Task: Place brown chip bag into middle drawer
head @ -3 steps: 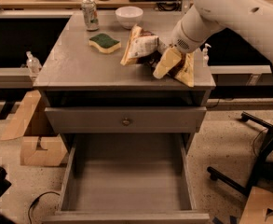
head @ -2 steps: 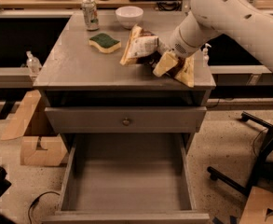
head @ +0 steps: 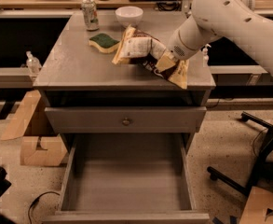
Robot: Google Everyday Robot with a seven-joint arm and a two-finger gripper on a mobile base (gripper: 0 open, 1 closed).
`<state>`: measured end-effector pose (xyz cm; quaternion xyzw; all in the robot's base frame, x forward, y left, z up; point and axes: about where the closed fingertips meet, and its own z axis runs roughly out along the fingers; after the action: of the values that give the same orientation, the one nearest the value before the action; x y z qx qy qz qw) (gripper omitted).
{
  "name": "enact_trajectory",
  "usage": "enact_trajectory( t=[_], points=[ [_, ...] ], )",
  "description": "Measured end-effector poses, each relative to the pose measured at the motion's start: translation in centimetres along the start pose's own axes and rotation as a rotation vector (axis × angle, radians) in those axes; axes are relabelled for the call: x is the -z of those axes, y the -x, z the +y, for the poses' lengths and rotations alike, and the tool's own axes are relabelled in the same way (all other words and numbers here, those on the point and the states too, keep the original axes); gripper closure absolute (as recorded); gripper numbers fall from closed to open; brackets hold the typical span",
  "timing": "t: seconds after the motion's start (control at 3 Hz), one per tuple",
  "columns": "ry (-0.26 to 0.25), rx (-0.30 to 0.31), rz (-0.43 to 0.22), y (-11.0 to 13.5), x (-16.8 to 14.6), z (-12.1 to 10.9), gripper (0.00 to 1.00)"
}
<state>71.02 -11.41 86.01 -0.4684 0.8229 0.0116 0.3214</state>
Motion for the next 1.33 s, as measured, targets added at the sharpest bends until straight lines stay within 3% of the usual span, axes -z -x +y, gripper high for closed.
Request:
enact_trajectory(
  t=[0.33,1.33],
  points=[
    [0.004,0.002,0.002,0.03,-0.2,0.16,1.0],
    [0.003,0.002,0.002,0.07,-0.04,0.2,1.0]
  ],
)
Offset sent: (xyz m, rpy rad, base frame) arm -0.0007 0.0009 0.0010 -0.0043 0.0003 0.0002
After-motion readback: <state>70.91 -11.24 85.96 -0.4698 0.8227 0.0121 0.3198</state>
